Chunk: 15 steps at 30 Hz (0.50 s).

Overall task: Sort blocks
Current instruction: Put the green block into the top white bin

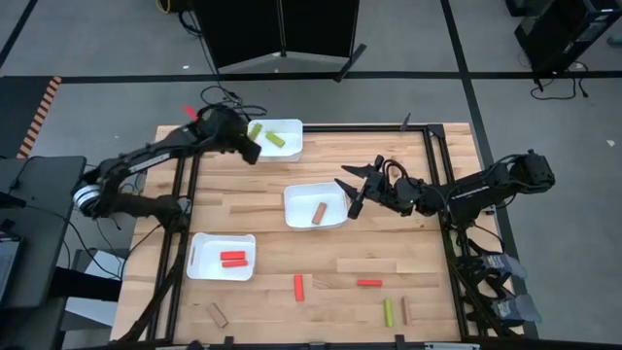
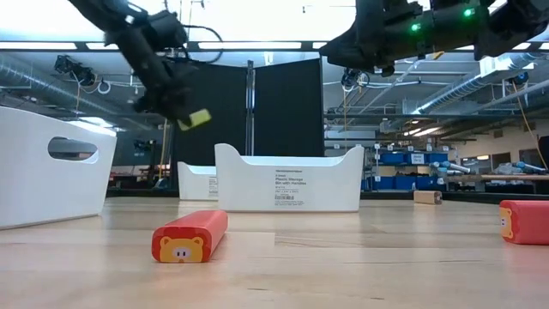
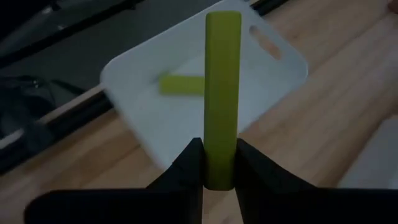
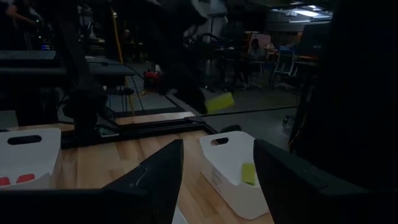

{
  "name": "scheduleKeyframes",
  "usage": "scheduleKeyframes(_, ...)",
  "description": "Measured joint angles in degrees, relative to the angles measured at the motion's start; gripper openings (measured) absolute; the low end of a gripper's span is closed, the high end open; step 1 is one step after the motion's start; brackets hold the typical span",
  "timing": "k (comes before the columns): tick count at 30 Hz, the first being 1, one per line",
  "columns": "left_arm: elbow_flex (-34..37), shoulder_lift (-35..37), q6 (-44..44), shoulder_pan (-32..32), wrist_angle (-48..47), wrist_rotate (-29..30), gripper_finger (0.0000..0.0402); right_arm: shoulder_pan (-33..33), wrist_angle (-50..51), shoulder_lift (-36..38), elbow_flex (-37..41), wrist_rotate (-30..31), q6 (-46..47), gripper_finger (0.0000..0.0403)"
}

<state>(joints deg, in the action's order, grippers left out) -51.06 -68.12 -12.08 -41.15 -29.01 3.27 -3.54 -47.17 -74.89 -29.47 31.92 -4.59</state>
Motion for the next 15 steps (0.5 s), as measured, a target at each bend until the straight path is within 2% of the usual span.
scheduleKeyframes(6, -3.43, -11.74, 1.21, 0.39, 9.19, -0.39, 0.0063, -0.36, -0.35, 0.00, 0.00, 0.00, 0.98, 0.0206)
scheduleKeyframes(9, -5.73, -16.31, 1.24, 0.39, 9.73, -0.22, 0.0069, -0.85, -0.36, 0.00, 0.00, 0.00, 1.96, 0.0206)
scheduleKeyframes(11, -7.01, -18.11, 1.77, 0.39, 9.77, -0.13, 0.0110, -1.28, -0.32, 0.00, 0.00, 0.00, 2.04, 0.0206)
scheduleKeyframes(15, -8.21, -18.54, 3.41, 0.42, 9.87, -0.80, 0.0221, -1.65, -0.27, 0.00, 0.00, 0.00, 2.09, 0.0206)
